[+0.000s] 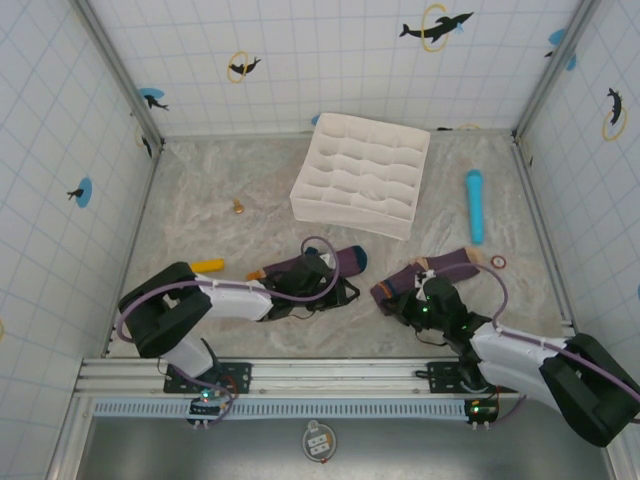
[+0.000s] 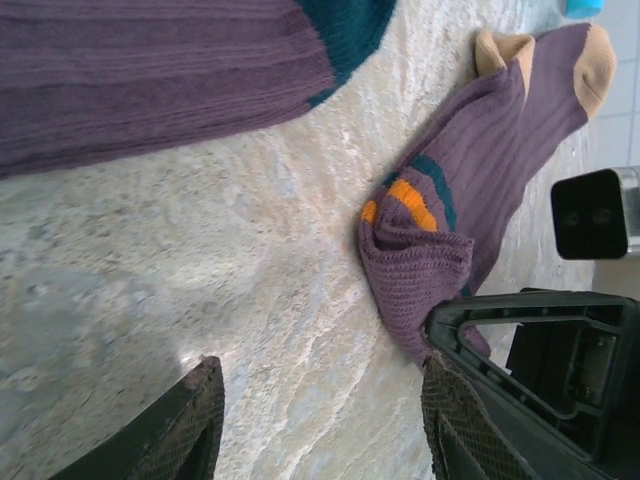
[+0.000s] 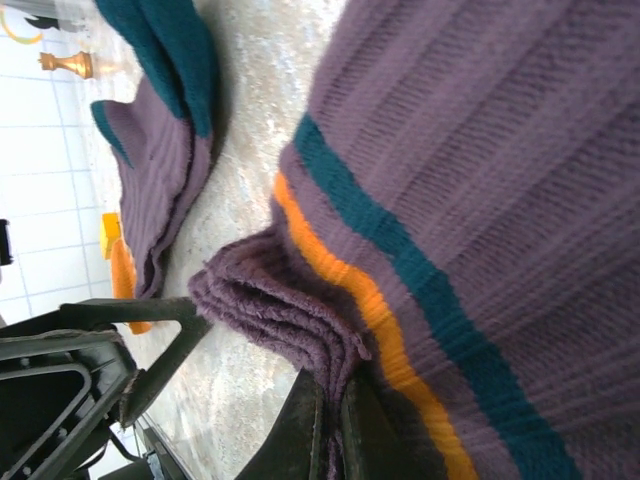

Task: Roll the socks

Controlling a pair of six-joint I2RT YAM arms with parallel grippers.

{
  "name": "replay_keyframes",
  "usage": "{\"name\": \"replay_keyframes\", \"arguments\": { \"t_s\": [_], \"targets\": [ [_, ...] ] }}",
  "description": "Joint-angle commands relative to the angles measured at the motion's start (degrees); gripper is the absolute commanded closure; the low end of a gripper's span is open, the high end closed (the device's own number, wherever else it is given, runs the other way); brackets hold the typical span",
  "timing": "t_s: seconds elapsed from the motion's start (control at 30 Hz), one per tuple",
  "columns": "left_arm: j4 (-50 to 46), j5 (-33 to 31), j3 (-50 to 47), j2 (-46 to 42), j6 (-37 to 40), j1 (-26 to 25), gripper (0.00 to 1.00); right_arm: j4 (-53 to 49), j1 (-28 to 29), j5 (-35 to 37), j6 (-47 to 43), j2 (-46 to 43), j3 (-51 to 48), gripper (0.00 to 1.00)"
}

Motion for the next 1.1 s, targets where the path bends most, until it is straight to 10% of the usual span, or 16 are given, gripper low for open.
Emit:
{"name": "replay_keyframes", "arguments": {
  "t_s": [0.0,1.07],
  "targets": [
    [3.6,1.7,1.4,1.9,2.3,-0.8,0.48,-4.9,-0.3,-0.1,-0.3,2.5,-4.7,1.0],
    [9.2,0.3,8.7,17.0,5.8,-4.3,0.61,-5.1,-0.5,0.2,-1.7,5.6,-3.3,1.0]
  ]
}}
